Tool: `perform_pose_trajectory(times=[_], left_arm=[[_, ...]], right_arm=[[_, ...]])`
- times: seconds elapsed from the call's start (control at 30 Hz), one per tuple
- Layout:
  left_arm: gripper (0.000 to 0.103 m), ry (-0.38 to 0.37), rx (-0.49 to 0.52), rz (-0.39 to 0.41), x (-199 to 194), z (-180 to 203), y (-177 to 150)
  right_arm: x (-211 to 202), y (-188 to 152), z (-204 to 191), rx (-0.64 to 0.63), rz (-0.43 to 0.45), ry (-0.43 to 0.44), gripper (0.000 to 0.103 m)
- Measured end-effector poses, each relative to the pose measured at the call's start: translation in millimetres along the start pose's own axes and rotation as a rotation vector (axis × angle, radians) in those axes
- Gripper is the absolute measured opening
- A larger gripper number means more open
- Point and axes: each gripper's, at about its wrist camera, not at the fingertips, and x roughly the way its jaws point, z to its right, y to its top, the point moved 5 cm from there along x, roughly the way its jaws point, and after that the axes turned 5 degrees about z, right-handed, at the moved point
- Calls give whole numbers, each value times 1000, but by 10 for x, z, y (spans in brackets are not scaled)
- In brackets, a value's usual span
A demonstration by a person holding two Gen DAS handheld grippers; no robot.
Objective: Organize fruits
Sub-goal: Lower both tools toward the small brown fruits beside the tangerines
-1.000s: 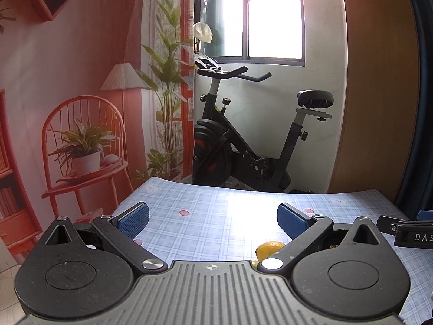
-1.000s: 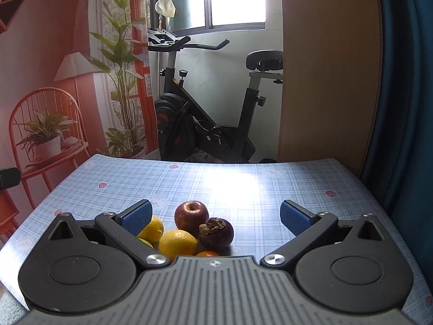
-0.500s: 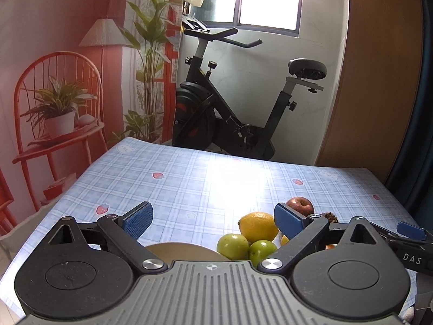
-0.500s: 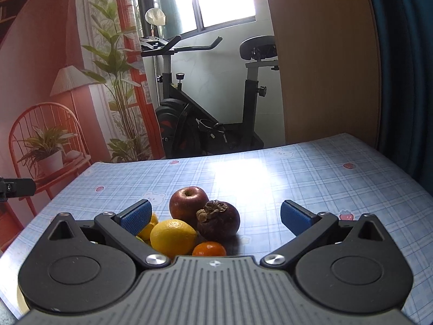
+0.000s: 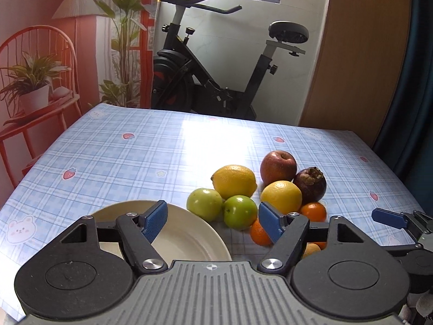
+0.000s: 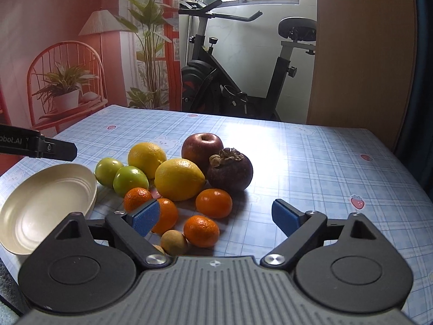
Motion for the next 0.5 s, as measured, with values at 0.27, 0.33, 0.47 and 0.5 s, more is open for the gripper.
perform_pose_trajectory(times=[0.27,0.33,0.47,0.5], left_arm=[[48,-95,46,-57,131,337,-200],[48,-113,53,-70,156,406,-244],[42,-156,71,-101,211,531,-327],[42,-168,71,-104,228,563,-347]], right_arm=[[-54,-74,170,54,-30,15,87],[-70,-92,203,63,-30,9,83],[-101,-141,323,107,-24,1,75],[-111,-147,350,119,-23,4,73]])
